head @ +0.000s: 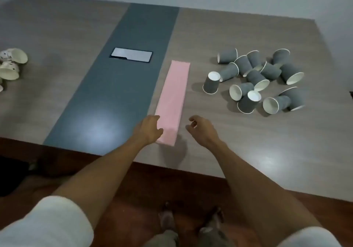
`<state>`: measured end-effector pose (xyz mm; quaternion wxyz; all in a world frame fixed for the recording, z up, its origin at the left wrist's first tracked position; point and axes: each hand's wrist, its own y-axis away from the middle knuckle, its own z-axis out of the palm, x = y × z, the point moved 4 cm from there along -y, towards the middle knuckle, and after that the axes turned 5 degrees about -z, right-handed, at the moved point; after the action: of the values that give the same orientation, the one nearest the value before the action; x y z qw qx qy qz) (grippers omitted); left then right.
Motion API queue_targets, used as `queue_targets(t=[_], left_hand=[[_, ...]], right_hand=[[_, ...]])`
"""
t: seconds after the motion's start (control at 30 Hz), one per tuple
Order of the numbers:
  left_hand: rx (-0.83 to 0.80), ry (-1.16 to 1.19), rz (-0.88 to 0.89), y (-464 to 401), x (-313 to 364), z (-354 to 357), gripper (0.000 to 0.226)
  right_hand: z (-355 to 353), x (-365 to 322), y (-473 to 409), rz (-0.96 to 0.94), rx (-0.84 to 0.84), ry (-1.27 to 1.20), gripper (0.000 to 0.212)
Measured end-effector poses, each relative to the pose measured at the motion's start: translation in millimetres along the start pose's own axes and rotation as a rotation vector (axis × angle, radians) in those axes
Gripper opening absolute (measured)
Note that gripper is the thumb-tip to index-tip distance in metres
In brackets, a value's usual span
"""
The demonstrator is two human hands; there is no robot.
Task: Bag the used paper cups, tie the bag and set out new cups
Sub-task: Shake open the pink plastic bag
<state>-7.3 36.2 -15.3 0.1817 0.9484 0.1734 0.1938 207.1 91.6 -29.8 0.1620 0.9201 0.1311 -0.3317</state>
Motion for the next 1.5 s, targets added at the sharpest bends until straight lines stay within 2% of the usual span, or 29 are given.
queue_targets(t=[0.1, 0.2, 0.27, 0.37, 0.43, 0.6, 0.7, 0.77, 0.87, 1.0, 1.07, 1.13, 1.2, 1.23, 1.27, 1.3, 1.33, 1.43, 1.47, 1.5], left_hand=[[0.024, 0.079, -0.035, -2, -28, 12, 0.045], [0.004, 0.28, -0.103, -4, -48, 33, 0.05], [0.018, 0.444, -0.182, -9, -55, 43, 0.045], [0.039, 0.665, -0.309, -15, -62, 52, 0.024], [0.075, 0.73, -0.303, -16, -61, 48, 0.011], [0.118, 0.836, -0.191, -21, -50, 5, 0.03], [0.092, 0.956, -0.133, -25, -37, -27, 0.029], [0.127, 0.963, -0.103, -29, -30, -42, 0.027], [0.255, 0.849, -0.089, -34, -24, -63, 0.024], [0.32, 0.655, -0.146, -46, -29, -71, 0.023], [0.365, 0.593, -0.119, -45, -15, -74, 0.038], [0.394, 0.592, 0.09, -39, 17, -80, 0.063], [0.273, 0.434, 0.285, -34, 62, -72, 0.082], [0.205, 0.365, 0.323, -34, 81, -66, 0.076], [0.157, 0.34, 0.325, -36, 95, -60, 0.059], [0.151, 0.371, 0.298, -36, 104, -57, 0.034], [0.18, 0.445, 0.263, -38, 109, -57, 0.02], [0.382, 0.696, 0.066, -42, 103, -72, 0.027], [0.452, 0.779, 0.011, -45, 97, -81, 0.025], [0.507, 0.845, -0.024, -49, 92, -90, 0.022]], right_hand=[[44, 3, 1, 0.129, -0.063, -0.111, 0.053], [83, 5, 7, 0.31, -0.069, -0.206, 0.059], [98, 6, 6, 0.358, -0.037, -0.237, 0.051], [112, 6, 3, 0.406, 0.004, -0.332, 0.028], [109, 4, 0, 0.398, 0.015, -0.415, 0.024], [61, -17, -10, 0.286, 0.081, -0.537, 0.032], [24, -24, -18, 0.288, 0.212, -0.718, 0.025], [-1, -23, -22, 0.309, 0.366, -0.843, 0.022], [-39, -18, -27, 0.348, 0.561, -1.064, 0.024], [-79, -16, -29, 0.344, 0.695, -1.203, 0.02], [-90, -17, -31, 0.29, 0.692, -1.136, 0.018], [-94, -24, -34, 0.233, 0.671, -1.02, 0.014], [-96, -31, -35, 0.177, 0.679, -0.883, 0.013], [-97, -34, -35, 0.151, 0.683, -0.821, 0.013], [-99, -38, -35, 0.121, 0.671, -0.774, 0.014], [-101, -40, -33, 0.08, 0.634, -0.725, 0.018], [-105, -40, -31, 0.028, 0.583, -0.642, 0.028], [-110, -23, -23, -0.064, 0.356, -0.117, 0.08], [-111, -13, -18, -0.019, 0.321, 0.038, 0.084], [-115, 0, -13, 0.051, 0.34, 0.147, 0.08]])
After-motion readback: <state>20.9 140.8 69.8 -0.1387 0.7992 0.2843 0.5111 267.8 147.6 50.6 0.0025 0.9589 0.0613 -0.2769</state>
